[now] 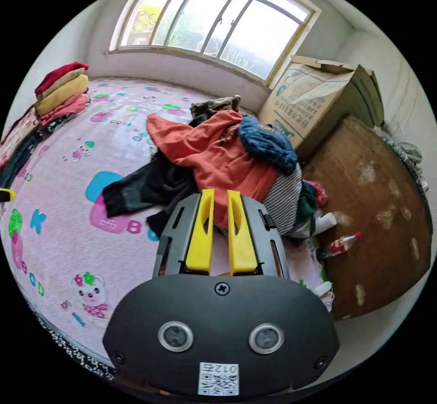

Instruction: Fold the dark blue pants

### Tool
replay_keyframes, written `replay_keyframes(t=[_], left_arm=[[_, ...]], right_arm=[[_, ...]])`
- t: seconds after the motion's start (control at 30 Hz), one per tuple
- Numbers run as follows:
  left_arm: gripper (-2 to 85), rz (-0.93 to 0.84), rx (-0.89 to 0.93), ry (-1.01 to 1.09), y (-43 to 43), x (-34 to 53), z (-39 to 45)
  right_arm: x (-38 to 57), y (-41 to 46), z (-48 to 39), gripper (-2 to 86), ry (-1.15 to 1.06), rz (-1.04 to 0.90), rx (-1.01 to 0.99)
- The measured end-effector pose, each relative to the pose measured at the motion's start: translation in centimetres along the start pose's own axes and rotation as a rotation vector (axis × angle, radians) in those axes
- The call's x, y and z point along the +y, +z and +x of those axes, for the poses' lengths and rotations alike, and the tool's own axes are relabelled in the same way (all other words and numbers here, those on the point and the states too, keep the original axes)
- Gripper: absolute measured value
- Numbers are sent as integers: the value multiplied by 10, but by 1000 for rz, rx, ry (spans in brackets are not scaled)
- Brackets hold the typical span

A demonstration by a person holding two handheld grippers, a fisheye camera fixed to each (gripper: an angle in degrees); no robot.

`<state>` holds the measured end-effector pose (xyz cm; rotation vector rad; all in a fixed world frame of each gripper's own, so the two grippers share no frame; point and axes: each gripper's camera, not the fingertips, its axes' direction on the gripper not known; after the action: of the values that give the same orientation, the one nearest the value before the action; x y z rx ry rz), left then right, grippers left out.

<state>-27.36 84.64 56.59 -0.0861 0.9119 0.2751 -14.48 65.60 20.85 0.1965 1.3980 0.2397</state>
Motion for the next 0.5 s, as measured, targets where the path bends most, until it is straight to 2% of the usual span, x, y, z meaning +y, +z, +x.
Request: replay_keyframes(t=[0.23, 0.4, 0.5], left_arm=[[-1, -122, -23, 82, 67, -35, 113], [-1, -146, -55, 53, 90, -57, 147], [0, -163, -78, 34, 102, -70, 162]], right_arm=[[-44, 165, -18, 125, -435, 5, 319], [-52, 269, -40, 139, -593, 12, 340], [-56, 326, -38, 140, -610, 44, 405]])
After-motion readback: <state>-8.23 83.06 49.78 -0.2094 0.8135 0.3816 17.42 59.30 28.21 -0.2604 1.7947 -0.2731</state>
